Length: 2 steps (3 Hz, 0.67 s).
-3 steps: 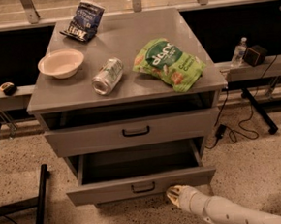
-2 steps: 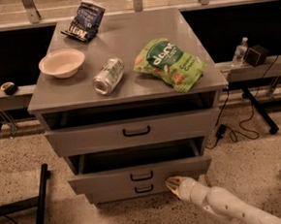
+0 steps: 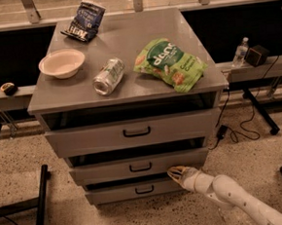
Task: Close middle drawer
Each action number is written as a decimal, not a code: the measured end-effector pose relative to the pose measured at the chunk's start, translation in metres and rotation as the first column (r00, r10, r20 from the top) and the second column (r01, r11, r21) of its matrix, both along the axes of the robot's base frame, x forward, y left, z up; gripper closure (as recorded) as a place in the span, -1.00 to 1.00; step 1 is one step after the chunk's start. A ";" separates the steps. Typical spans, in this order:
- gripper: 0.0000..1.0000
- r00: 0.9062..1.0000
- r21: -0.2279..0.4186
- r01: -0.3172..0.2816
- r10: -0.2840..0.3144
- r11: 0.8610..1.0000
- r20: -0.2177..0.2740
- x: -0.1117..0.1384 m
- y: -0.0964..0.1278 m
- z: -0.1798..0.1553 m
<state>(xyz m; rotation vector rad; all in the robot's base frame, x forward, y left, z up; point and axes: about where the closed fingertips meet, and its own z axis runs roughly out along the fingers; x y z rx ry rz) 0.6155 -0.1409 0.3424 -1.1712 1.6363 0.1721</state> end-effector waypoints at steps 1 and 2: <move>1.00 0.996 0.016 -0.085 0.085 0.996 0.009 -0.018 0.002 0.013; 1.00 0.966 -0.038 -0.260 0.259 0.965 -0.012 -0.067 0.014 0.023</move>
Offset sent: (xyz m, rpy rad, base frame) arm -0.1526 0.0318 0.0418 -0.1396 0.0365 0.5540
